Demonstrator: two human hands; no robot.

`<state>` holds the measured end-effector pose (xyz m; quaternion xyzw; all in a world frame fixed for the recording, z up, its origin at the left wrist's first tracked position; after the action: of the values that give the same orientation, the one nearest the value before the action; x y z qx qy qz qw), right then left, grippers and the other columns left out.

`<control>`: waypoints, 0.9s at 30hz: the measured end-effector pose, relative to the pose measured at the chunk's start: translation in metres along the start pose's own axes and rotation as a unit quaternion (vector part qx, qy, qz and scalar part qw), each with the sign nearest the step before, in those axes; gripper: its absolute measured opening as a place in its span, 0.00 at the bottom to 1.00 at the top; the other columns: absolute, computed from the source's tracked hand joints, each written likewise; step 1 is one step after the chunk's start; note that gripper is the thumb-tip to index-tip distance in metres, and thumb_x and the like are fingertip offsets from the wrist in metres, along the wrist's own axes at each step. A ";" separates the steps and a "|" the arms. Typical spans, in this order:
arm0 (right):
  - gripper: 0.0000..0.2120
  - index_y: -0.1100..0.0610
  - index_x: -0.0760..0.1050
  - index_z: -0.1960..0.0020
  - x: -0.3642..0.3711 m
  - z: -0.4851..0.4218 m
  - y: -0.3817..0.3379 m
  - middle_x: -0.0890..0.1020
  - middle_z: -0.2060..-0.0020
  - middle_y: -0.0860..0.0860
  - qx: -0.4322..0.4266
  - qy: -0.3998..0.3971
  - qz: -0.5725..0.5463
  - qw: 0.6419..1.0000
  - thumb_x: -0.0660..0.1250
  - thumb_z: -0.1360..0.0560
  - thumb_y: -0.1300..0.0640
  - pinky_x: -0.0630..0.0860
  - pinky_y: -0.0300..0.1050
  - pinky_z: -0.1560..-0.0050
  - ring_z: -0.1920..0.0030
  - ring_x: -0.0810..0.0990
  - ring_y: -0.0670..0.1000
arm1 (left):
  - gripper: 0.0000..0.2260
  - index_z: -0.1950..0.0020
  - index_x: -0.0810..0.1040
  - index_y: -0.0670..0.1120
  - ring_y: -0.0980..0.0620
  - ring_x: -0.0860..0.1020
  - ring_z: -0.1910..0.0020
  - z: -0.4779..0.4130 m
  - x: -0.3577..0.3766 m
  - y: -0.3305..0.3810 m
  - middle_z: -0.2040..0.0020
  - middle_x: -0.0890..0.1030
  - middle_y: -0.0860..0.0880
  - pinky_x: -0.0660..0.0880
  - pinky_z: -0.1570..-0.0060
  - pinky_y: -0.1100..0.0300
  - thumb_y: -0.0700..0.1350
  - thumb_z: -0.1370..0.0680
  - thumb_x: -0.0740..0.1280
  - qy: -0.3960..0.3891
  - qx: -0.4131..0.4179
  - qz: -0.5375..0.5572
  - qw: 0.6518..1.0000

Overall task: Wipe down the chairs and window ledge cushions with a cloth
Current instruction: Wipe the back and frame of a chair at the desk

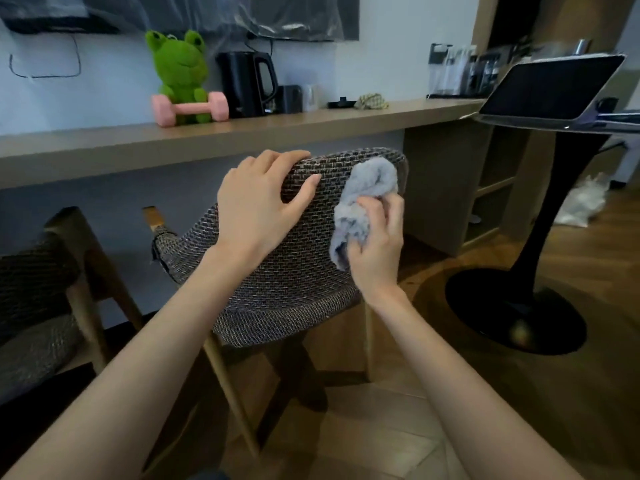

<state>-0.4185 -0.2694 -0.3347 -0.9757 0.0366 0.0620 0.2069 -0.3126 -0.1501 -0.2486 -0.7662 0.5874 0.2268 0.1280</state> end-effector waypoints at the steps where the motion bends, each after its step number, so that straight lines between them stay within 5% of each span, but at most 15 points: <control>1: 0.17 0.53 0.67 0.43 0.008 0.012 0.010 0.65 0.41 0.54 -0.001 -0.025 0.010 1.000 0.62 0.31 0.61 0.73 0.51 0.44 0.42 0.73 0.61 | 0.17 0.38 0.77 0.53 0.47 0.77 0.50 0.001 0.000 0.000 0.47 0.80 0.50 0.70 0.51 0.54 0.59 0.21 0.59 0.009 0.003 -0.004 1.000; 7: 0.22 0.56 0.73 0.44 0.033 0.105 0.062 0.69 0.41 0.57 0.058 -0.222 0.040 0.972 0.71 0.35 0.68 0.78 0.56 0.52 0.45 0.75 0.58 | 0.16 0.37 0.77 0.51 0.47 0.75 0.48 0.006 0.000 0.003 0.45 0.80 0.50 0.66 0.49 0.54 0.56 0.20 0.60 0.046 0.017 -0.023 0.999; 9: 0.16 0.60 0.74 0.48 0.022 0.107 0.065 0.71 0.46 0.56 0.098 -0.192 0.001 0.976 0.69 0.34 0.69 0.77 0.47 0.55 0.50 0.75 0.51 | 0.16 0.37 0.77 0.50 0.47 0.75 0.48 0.005 0.000 0.005 0.45 0.80 0.50 0.66 0.49 0.54 0.55 0.20 0.60 0.045 0.026 -0.034 0.998; 11: 0.06 0.63 0.73 0.54 -0.001 0.081 0.061 0.71 0.52 0.55 0.155 -0.064 -0.041 0.985 0.64 0.30 0.65 0.69 0.34 0.59 0.57 0.71 0.39 | 0.16 0.37 0.77 0.50 0.47 0.75 0.48 0.003 0.001 0.008 0.45 0.80 0.50 0.66 0.50 0.54 0.55 0.20 0.60 0.043 0.038 -0.042 0.997; 13: 0.04 0.64 0.70 0.57 -0.028 0.040 0.051 0.70 0.56 0.55 0.175 0.091 -0.058 0.979 0.62 0.30 0.63 0.65 0.26 0.60 0.61 0.69 0.36 | 0.16 0.37 0.77 0.50 0.46 0.76 0.48 0.000 0.002 0.012 0.45 0.80 0.49 0.67 0.51 0.53 0.54 0.19 0.60 0.042 0.055 -0.056 0.996; 15: 0.07 0.64 0.71 0.53 -0.042 -0.005 0.038 0.70 0.54 0.54 0.157 0.159 -0.071 0.972 0.62 0.31 0.64 0.65 0.23 0.55 0.59 0.68 0.38 | 0.16 0.37 0.77 0.49 0.45 0.77 0.49 -0.005 0.005 0.017 0.46 0.80 0.49 0.68 0.51 0.53 0.55 0.19 0.59 0.033 0.076 -0.071 0.994; 18: 0.15 0.63 0.71 0.44 -0.031 -0.047 0.024 0.70 0.45 0.57 0.120 0.114 -0.063 0.984 0.66 0.30 0.63 0.65 0.23 0.46 0.48 0.71 0.45 | 0.17 0.37 0.77 0.50 0.45 0.78 0.49 -0.011 0.010 0.024 0.46 0.81 0.49 0.69 0.51 0.52 0.56 0.19 0.59 0.015 0.091 -0.087 0.992; 22: 0.16 0.61 0.70 0.42 0.001 -0.018 0.040 0.68 0.40 0.58 0.090 0.051 -0.010 0.995 0.68 0.28 0.64 0.73 0.43 0.44 0.42 0.74 0.55 | 0.18 0.35 0.76 0.50 0.45 0.77 0.49 -0.012 0.016 0.026 0.46 0.81 0.49 0.67 0.50 0.52 0.56 0.19 0.57 0.024 0.090 -0.103 0.990; 27: 0.12 0.62 0.70 0.44 0.022 0.063 0.087 0.67 0.42 0.55 0.201 -0.028 -0.054 0.978 0.66 0.27 0.66 0.71 0.38 0.46 0.47 0.69 0.43 | 0.16 0.37 0.77 0.50 0.47 0.77 0.51 -0.007 0.016 0.028 0.46 0.81 0.51 0.64 0.49 0.54 0.55 0.18 0.58 0.085 0.109 -0.123 0.983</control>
<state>-0.4117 -0.3243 -0.4299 -0.9127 -0.0101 0.0695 0.4025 -0.3344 -0.1750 -0.2486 -0.8305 0.5187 0.0776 0.1875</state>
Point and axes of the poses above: each hand's wrist, its own z-axis away from the middle knuckle, its own x-axis out of the palm, y = z × x, the point moved 6 cm from there along -z, towards the middle knuckle
